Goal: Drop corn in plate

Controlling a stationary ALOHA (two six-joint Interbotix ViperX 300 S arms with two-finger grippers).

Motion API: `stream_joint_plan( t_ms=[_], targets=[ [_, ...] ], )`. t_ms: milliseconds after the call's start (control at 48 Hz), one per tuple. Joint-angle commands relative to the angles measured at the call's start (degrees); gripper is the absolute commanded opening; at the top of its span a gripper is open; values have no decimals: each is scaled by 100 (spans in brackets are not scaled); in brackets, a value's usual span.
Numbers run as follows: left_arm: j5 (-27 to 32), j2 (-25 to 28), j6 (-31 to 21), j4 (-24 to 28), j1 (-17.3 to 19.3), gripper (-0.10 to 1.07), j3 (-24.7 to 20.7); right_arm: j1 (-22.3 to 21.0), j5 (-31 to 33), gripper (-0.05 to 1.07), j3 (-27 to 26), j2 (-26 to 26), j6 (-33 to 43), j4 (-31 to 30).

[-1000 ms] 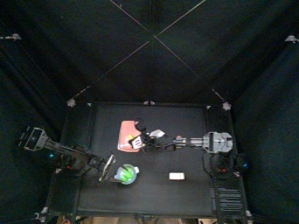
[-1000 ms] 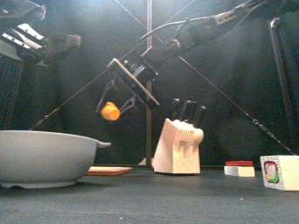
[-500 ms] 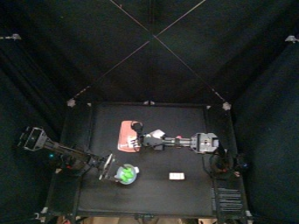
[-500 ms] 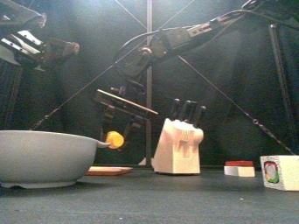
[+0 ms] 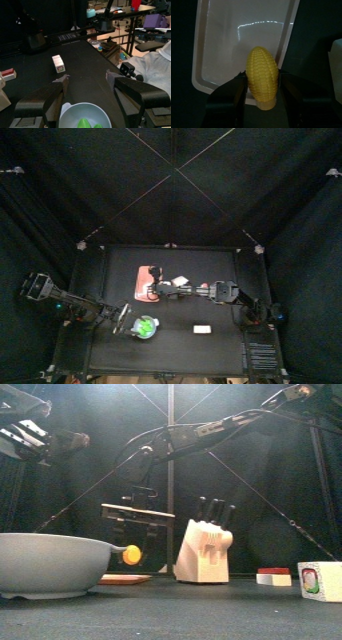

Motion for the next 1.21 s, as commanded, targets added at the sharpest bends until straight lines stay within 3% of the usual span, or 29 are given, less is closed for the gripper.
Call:
stream_joint_plan(
  t_ms=[0, 292, 604, 958, 1188],
  targets=[
    [-53, -88, 9, 9, 0, 95, -26, 35, -53, 74, -149, -229, 167, 88],
    [-53, -290, 9, -9, 9, 95, 70, 114, -193, 74, 149, -229, 1107, -299],
    [-44, -308, -18, -211, 35, 95, 132, 272, -176, 74, 598, -264, 1213, -686],
    [-35, -308, 9, -422, 44, 95, 158, 325, -132, 74, 352, -325, 1178, -571],
    [-35, -308, 9, -422, 44, 95, 158, 360, -114, 74, 422, -369, 1116, -1239]
  ],
)
